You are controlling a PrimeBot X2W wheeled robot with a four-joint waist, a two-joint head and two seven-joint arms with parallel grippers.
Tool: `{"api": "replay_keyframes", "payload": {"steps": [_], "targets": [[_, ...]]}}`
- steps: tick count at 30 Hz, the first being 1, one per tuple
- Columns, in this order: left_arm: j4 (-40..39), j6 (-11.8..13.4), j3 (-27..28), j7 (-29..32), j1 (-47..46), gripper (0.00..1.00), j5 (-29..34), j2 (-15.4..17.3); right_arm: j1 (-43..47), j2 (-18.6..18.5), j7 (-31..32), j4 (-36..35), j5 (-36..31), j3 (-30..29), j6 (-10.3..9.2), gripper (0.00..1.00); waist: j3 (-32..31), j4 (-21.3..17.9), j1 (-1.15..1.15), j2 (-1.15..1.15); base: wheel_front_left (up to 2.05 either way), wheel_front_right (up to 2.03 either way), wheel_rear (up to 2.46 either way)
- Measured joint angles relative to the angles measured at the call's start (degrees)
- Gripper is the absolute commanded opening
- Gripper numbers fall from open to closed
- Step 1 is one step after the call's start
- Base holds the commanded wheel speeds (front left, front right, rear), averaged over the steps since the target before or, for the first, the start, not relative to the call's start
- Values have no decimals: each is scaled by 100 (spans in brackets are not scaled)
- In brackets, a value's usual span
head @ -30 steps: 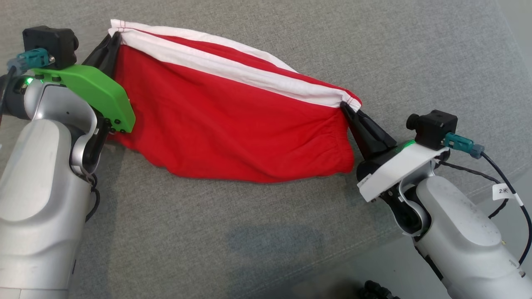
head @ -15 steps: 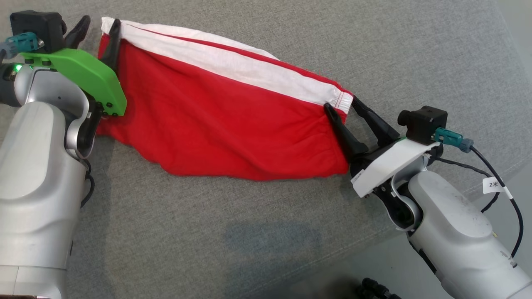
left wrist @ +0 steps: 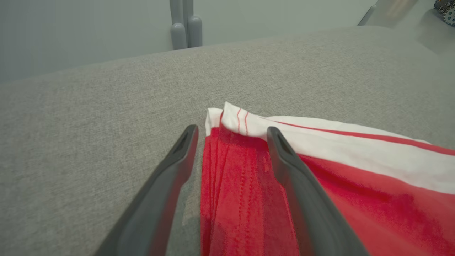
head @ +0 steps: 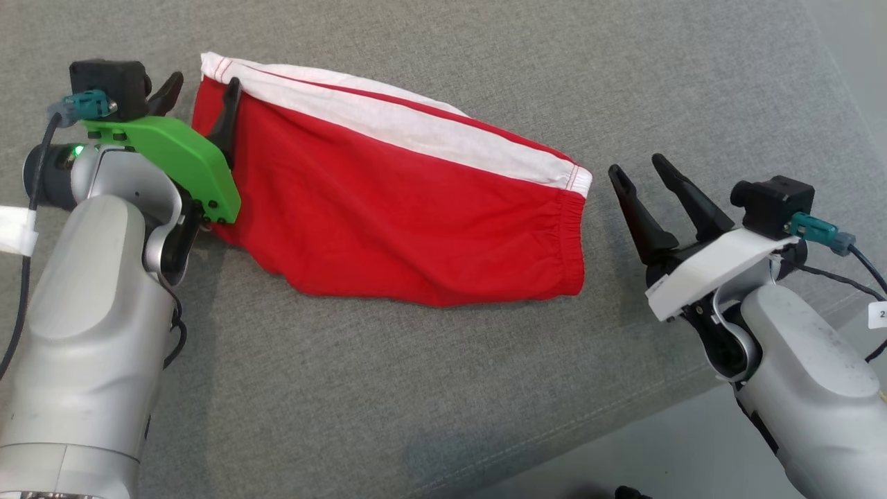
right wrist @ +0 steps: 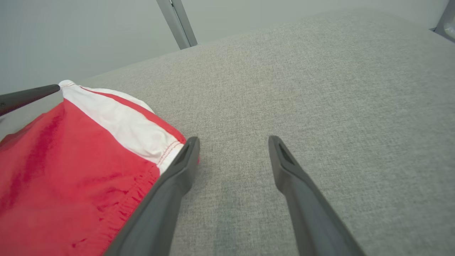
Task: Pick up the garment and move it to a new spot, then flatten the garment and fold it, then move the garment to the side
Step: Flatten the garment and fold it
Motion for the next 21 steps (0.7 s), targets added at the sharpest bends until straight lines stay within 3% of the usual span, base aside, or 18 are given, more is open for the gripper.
{"api": "replay_keyframes", "payload": {"steps": [19,20,21], "targets": [[828,-91,-4,502,378,100,-439,-85,393,-86,-1,-427,-119,-390,0,100,-499,-31,-1,0,0,0,0],[842,-99,-13,524,378,96,-453,-90,415,-86,-1,-447,-127,-420,0,100,-505,-35,0,0,0,0,0],[862,-115,-24,524,377,79,-453,-91,441,-86,-1,-467,-145,-447,0,100,-513,-39,0,0,0,0,0]]}}
